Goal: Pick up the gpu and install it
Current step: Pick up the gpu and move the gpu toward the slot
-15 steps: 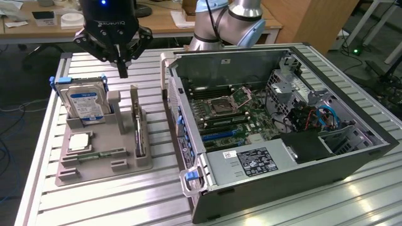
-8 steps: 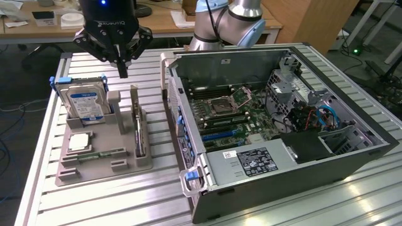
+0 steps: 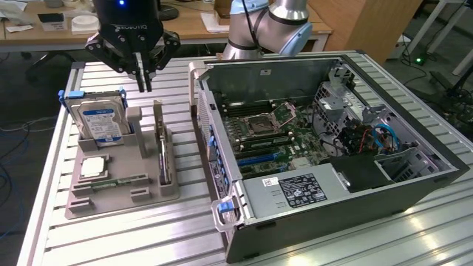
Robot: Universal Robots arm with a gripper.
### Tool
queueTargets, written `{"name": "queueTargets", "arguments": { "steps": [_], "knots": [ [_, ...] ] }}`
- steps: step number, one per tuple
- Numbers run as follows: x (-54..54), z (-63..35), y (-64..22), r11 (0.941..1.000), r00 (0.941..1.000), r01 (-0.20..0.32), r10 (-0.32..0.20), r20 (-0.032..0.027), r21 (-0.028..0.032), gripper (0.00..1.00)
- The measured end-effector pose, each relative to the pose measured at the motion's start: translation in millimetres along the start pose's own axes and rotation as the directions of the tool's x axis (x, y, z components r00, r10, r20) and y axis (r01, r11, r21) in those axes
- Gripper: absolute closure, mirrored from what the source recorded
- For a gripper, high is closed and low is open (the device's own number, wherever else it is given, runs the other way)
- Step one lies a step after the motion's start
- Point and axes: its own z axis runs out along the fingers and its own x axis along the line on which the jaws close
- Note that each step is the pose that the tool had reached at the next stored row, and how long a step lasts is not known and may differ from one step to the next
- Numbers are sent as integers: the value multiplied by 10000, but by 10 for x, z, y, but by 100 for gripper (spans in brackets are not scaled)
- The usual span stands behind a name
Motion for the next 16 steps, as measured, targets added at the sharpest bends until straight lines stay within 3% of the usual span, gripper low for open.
{"name": "queueTargets", "arguments": {
  "steps": [8,16],
  "knots": [
    [0,0,0,10000,10000,0,0,-1,1,53],
    [1,24,-2,9993,9993,361,-361,-39,-8,53]
  ]
}}
